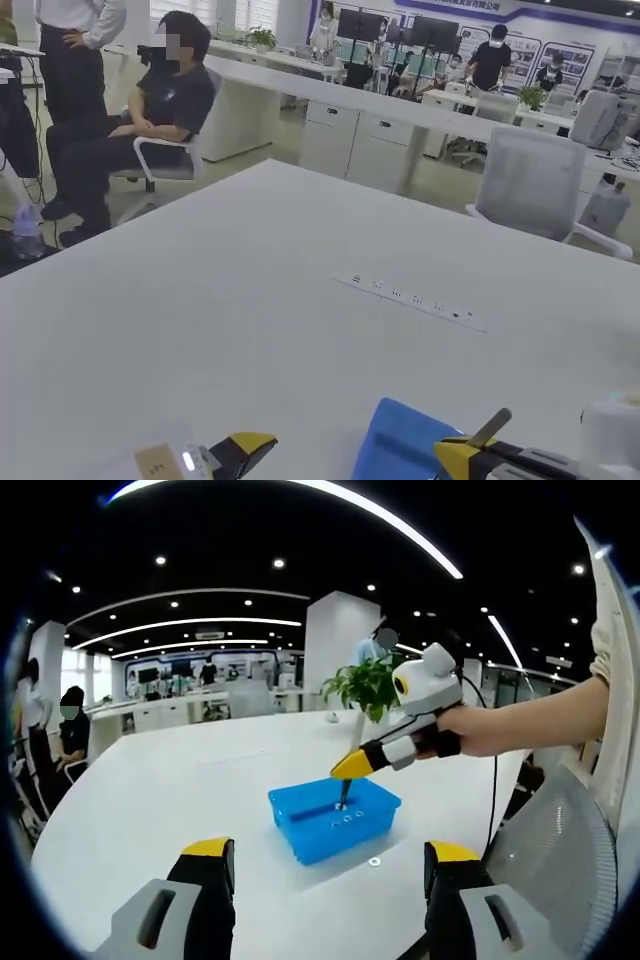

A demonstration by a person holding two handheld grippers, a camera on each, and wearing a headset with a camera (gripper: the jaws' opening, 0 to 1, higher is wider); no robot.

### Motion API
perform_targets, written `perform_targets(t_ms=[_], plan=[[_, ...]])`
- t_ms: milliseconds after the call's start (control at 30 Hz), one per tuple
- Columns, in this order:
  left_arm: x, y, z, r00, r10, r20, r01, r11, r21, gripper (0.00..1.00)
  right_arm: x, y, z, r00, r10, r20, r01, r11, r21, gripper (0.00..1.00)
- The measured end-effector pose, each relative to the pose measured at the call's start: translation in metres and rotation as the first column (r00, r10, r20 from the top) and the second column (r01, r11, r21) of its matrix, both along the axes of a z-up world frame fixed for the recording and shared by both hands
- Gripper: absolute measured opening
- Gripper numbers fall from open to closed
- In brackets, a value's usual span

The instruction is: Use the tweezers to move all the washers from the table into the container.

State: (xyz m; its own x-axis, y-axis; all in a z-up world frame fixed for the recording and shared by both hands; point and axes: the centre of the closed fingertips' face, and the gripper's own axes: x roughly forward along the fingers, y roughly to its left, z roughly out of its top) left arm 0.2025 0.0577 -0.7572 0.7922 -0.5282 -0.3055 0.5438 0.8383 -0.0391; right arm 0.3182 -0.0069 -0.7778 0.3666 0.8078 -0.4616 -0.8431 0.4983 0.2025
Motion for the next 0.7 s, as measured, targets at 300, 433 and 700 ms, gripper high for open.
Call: perform_targets(t_ms=[300,433,700], plan=[[0.000,-0.001,0.000,1.000,-0.004,-0.004,0.004,1.000,-0.001,0.78,0.009,0.004,-0.009,1.000,0.008,-0.007,-0.008,1.000,-0.025,0.03],[0.000,-0.001,0.000,1.000,-0.004,-0.003,0.004,1.000,0.000,0.78,0.013,0.004,-0.015,1.000,0.009,-0.015,-0.010,0.999,-0.040,0.03],[0.000,0.000,0.000,1.000,-0.001,-0.001,0.001,1.000,0.000,0.78,0.020,0.005,-0.026,0.999,0.005,-0.034,-0.006,0.998,-0.055,0.03]])
